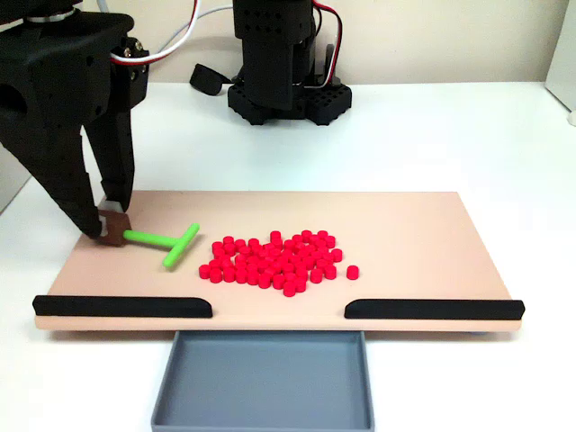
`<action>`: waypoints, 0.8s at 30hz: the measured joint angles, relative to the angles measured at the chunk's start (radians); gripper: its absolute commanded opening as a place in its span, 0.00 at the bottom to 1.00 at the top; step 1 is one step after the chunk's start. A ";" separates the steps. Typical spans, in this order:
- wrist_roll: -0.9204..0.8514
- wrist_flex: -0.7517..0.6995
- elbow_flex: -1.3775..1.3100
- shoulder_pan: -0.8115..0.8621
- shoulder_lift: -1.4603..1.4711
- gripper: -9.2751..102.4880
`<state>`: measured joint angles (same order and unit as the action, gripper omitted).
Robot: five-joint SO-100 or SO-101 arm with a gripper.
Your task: Push granules from right to the grey container
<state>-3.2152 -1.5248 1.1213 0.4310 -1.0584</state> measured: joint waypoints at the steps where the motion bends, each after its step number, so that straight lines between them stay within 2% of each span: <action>1: 0.000 0.000 0.000 0.000 0.000 0.08; 24: 0.000 0.032 0.000 -0.008 0.017 0.08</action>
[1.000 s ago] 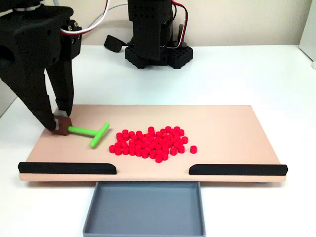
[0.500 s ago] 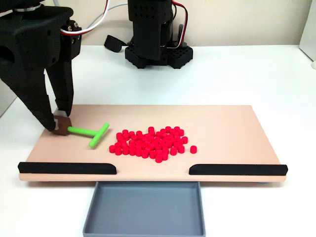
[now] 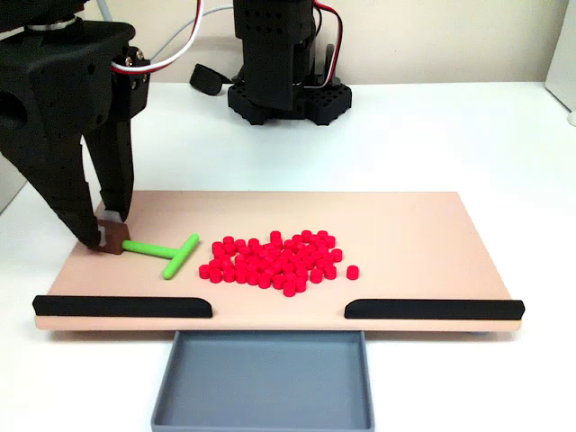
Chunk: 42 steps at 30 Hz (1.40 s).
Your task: Push granules from right to the grey container
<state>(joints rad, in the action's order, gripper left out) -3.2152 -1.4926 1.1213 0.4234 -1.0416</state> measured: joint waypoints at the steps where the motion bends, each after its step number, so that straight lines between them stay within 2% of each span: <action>1: 0.000 0.000 0.000 0.000 0.000 0.08; 42: 0.000 0.000 0.025 -0.060 -0.005 0.08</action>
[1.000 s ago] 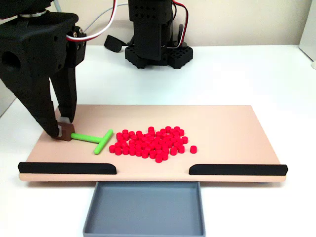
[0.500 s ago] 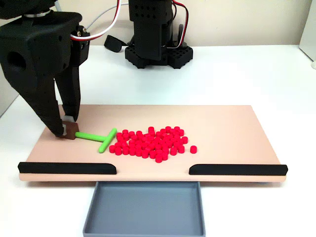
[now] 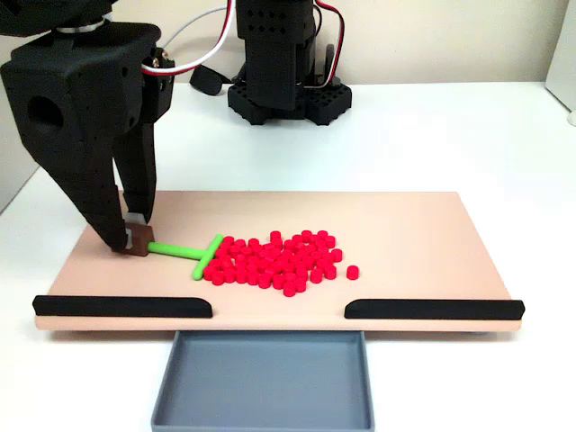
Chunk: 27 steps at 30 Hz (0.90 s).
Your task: Push granules from right to the grey container
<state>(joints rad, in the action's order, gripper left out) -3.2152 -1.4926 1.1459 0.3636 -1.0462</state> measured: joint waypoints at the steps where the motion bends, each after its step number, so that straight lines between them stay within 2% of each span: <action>1: 0.000 0.000 0.000 0.000 0.000 0.08; 27: 0.175 0.000 0.000 -0.009 -0.002 0.08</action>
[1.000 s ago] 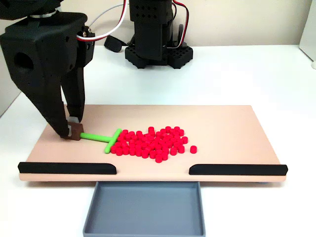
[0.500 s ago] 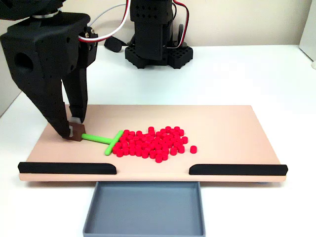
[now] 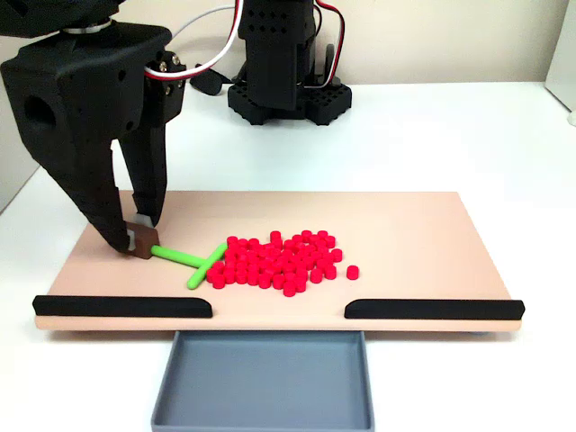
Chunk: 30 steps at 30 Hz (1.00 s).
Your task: Push granules from right to the grey container
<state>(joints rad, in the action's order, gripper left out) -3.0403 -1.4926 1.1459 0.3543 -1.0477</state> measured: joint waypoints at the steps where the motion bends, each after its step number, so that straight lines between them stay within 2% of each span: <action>1: 0.000 0.000 0.000 0.000 0.000 0.08; 30: 0.041 0.000 0.026 -0.029 -0.018 0.08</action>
<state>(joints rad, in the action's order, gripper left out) -2.9989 -1.4926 1.1720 0.3252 -1.0661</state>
